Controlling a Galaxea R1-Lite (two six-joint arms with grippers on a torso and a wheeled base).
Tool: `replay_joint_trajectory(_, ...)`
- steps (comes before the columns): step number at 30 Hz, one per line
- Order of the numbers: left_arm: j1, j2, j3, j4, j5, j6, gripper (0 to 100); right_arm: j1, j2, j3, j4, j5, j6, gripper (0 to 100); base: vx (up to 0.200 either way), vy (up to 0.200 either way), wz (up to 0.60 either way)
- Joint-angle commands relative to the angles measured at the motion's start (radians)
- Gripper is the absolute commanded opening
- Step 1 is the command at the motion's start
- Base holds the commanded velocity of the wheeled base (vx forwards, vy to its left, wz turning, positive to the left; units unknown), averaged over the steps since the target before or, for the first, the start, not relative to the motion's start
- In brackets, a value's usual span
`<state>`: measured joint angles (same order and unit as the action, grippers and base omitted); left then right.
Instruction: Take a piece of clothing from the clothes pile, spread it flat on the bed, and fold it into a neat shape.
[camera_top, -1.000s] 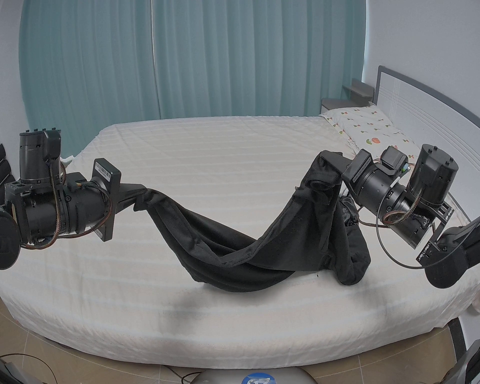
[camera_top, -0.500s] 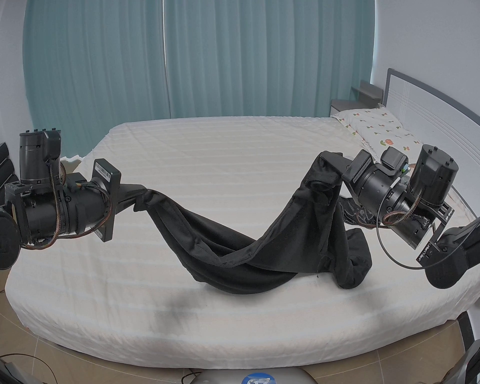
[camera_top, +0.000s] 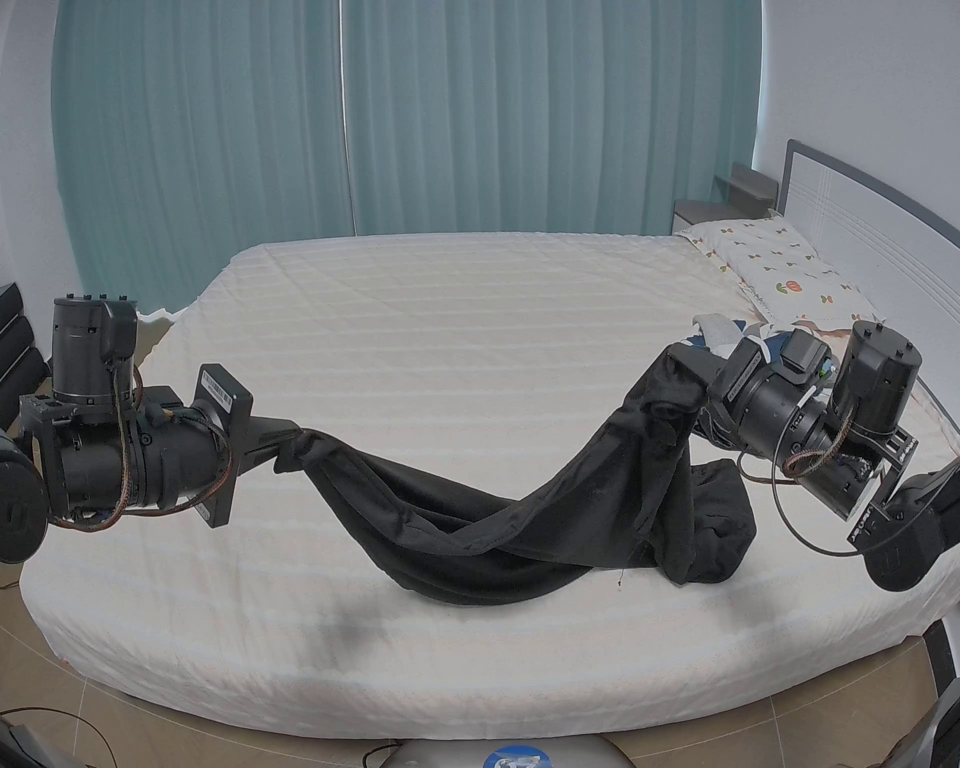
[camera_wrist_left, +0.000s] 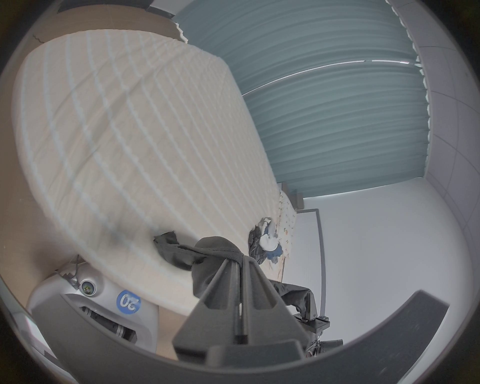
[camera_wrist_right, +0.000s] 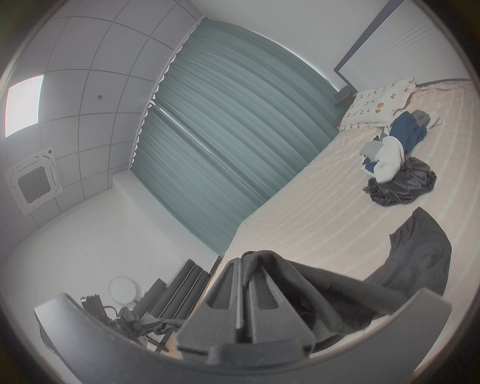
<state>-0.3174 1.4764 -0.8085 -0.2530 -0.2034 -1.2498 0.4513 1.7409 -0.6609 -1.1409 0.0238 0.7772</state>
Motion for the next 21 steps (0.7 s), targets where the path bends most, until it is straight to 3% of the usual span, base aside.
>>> replay_joint_trajectory(1,-0.023,-0.036,0.019,0.037,-0.002,0.001,0,0.007,-0.041,0.056,-0.002,0.001,0.0,0,-0.2,0.0,0.0)
replay_joint_trajectory(9,-0.069,-0.133,0.011,0.138,0.001,0.007,0,0.038,-0.222,0.155,0.021,-0.01,0.0,0,-0.2,0.0,0.0)
replay_joint_trajectory(13,-0.088,-0.214,-0.009,0.208,0.002,0.006,0,0.078,-0.409,0.15,0.156,-0.008,-0.003,0,-0.2,0.0,0.0)
replay_joint_trajectory(17,-0.103,-0.294,-0.054,0.255,0.012,0.004,0,0.13,-0.577,0.053,0.336,-0.015,-0.003,0,0.0,0.0,0.0)
replay_joint_trajectory(21,-0.091,-0.324,-0.138,0.278,0.015,0.004,0,0.132,-0.629,-0.086,0.38,-0.042,-0.003,0,0.0,0.0,0.0)
